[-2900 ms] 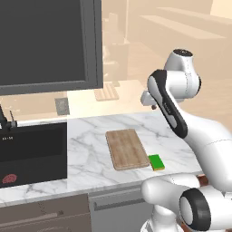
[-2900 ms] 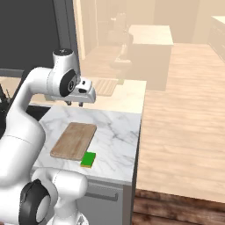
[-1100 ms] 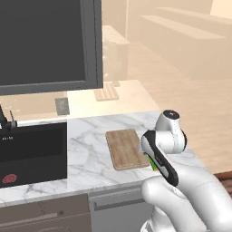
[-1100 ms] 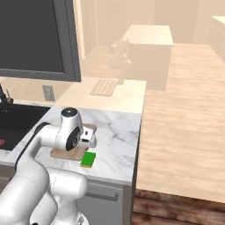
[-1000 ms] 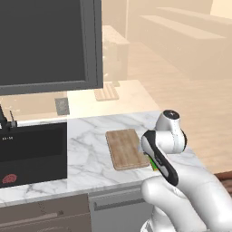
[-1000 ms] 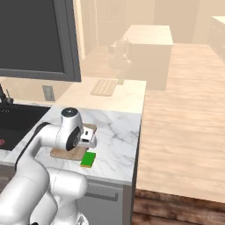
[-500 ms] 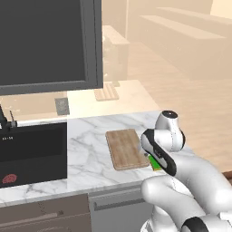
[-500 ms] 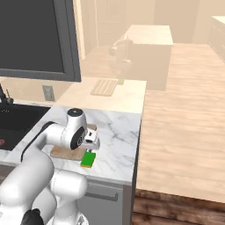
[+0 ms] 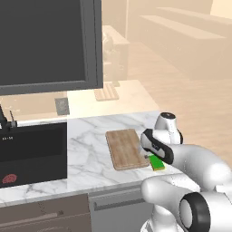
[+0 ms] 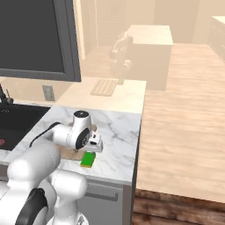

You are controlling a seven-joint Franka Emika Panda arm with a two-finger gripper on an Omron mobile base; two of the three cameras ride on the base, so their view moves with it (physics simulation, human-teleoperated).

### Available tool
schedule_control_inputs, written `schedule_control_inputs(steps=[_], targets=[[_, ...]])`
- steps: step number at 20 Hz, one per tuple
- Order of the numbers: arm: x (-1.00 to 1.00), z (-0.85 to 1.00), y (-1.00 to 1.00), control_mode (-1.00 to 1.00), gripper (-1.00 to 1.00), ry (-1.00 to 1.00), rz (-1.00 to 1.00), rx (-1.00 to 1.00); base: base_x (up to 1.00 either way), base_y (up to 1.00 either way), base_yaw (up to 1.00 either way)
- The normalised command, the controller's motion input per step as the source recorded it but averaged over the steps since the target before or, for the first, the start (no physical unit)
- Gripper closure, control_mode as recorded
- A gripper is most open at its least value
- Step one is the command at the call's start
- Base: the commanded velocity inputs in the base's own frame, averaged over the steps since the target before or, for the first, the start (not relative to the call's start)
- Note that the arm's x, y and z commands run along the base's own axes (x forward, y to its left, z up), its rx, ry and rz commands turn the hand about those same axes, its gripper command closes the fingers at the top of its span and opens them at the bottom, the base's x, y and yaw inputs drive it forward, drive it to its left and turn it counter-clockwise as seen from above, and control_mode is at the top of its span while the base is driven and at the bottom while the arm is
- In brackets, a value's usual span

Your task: Pick up the sponge from the counter and clean the cutting board by briefly scrubbing or pressing down on the cutting board. Once finished, release the sponge.

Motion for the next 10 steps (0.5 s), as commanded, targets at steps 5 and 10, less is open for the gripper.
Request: schedule_control_inputs(steps=[5, 10], targets=[[0.0, -0.46, 0.0, -1.0, -1.0, 0.01, 0.0, 0.0, 0.0, 0.0, 0.0], [0.0, -0.44, 0.0, -1.0, -1.0, 0.04, 0.0, 0.0, 0.0, 0.0, 0.0]])
